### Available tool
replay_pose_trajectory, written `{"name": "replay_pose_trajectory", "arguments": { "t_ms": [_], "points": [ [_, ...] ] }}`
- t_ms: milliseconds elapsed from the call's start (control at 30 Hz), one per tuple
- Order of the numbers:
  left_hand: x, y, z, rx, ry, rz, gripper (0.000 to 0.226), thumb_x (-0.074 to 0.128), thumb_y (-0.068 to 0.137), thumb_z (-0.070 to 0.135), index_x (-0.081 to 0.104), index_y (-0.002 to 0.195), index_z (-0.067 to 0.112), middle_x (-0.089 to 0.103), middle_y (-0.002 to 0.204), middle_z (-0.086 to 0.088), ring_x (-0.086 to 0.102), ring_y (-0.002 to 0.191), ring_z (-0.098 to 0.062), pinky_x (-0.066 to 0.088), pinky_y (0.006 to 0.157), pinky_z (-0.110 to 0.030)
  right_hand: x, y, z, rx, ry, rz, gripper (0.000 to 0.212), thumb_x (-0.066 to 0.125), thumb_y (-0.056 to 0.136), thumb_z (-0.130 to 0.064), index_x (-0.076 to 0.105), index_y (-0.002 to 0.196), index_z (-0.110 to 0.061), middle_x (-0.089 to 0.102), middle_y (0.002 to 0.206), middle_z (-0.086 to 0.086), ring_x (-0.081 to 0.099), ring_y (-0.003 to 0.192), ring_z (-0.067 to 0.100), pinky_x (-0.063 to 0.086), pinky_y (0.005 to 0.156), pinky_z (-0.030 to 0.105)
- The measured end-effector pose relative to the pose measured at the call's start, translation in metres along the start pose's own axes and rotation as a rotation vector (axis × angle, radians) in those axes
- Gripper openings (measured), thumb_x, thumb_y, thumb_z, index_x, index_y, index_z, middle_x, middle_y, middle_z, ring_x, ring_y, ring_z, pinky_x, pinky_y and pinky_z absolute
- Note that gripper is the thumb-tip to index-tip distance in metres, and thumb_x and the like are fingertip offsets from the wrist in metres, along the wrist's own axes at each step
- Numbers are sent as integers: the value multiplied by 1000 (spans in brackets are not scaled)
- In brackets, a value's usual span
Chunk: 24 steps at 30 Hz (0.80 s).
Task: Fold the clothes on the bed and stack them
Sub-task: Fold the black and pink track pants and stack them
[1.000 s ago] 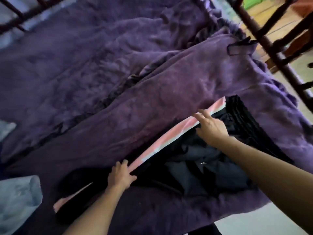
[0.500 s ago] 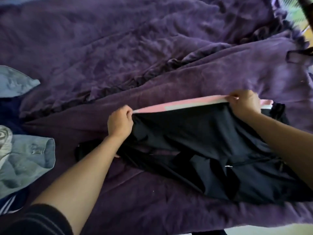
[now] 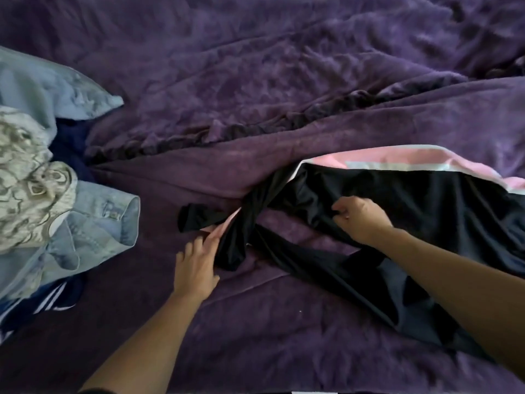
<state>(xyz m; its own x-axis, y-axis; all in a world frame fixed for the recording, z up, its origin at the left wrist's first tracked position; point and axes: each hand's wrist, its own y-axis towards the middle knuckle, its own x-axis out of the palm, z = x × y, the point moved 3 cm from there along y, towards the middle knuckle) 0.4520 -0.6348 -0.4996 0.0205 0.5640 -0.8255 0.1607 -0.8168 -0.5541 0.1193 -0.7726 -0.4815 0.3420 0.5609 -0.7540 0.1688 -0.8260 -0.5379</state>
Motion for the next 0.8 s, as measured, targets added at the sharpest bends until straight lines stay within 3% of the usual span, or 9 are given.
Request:
{"name": "replay_pose_trajectory", "arguments": {
  "t_ms": [133, 233, 333, 433, 500, 567, 633, 700, 800],
  "points": [
    [21, 25, -11, 47, -16, 137, 38, 78, 70, 19, 66, 105, 22, 56, 111, -6, 53, 101, -30, 43, 80, -43, 59, 24, -56, 9, 90, -124, 28, 65, 82, -25, 67, 110, -24, 69, 106, 0, 63, 101, 25, 50, 87, 33],
    [9, 46, -19, 81, -491, 131, 10, 62, 80, 11, 67, 88, 14, 62, 93, -7, 57, 89, -31, 46, 75, -40, 84, 27, -73, 110, 213, -146, 10, 65, 81, -22, 69, 88, -28, 72, 94, 5, 67, 85, 25, 53, 79, 32],
    [-30, 63, -48, -322, -1355, 77, 18, 50, 88, 9, 59, 72, 11, 60, 66, -8, 59, 63, -25, 46, 50, -27, 81, 22, -84, 160, 262, -112, 10, 67, 79, -20, 68, 73, -28, 73, 82, 6, 70, 79, 25, 56, 76, 35],
    [-54, 75, -92, -635, -1694, -133, 26, 40, 95, 20, 55, 76, 11, 63, 54, -5, 61, 42, -17, 43, 41, -18, 61, 27, -91, 192, 283, -53, 14, 70, 79, -21, 68, 68, -29, 72, 78, 4, 69, 79, 26, 56, 75, 37],
    [-59, 81, -121, -687, -1660, -175, 20, 41, 94, 20, 53, 82, 10, 63, 61, -7, 61, 42, -16, 45, 42, -20, 49, 33, -97, 224, 300, -23, 5, 70, 80, -20, 71, 76, -23, 72, 77, 5, 68, 71, 24, 53, 64, 32],
    [-61, 92, -142, -642, -1434, 20, 16, 53, 85, 22, 58, 94, 10, 64, 78, -13, 66, 61, -28, 55, 52, -30, 40, 40, -103, 213, 210, 9, 11, 68, 82, -21, 74, 90, -17, 72, 82, 5, 65, 73, 24, 53, 68, 32],
    [-67, 101, -145, -390, -973, 291, 25, 62, 77, 19, 64, 101, 13, 64, 96, -15, 63, 88, -34, 54, 75, -41, 36, 45, -113, 154, 50, 53, 18, 66, 83, -23, 73, 100, -20, 72, 99, 8, 65, 91, 29, 51, 82, 35],
    [-75, 107, -122, -6, -562, 486, 38, 68, 74, 14, 63, 112, 15, 57, 112, -15, 54, 102, -36, 49, 82, -45, 38, 53, -125, 48, -70, 107, 27, 63, 84, -22, 69, 110, -21, 68, 113, 10, 61, 105, 33, 49, 86, 37],
    [-60, 127, -92, 173, -178, 362, 71, 73, 74, 23, 44, 139, 22, 37, 142, -13, 37, 127, -34, 40, 96, -48, 56, 70, -135, -80, -199, 143, 51, 64, 82, -25, 53, 131, -24, 52, 131, 7, 47, 120, 31, 47, 88, 41]
  ]
}}
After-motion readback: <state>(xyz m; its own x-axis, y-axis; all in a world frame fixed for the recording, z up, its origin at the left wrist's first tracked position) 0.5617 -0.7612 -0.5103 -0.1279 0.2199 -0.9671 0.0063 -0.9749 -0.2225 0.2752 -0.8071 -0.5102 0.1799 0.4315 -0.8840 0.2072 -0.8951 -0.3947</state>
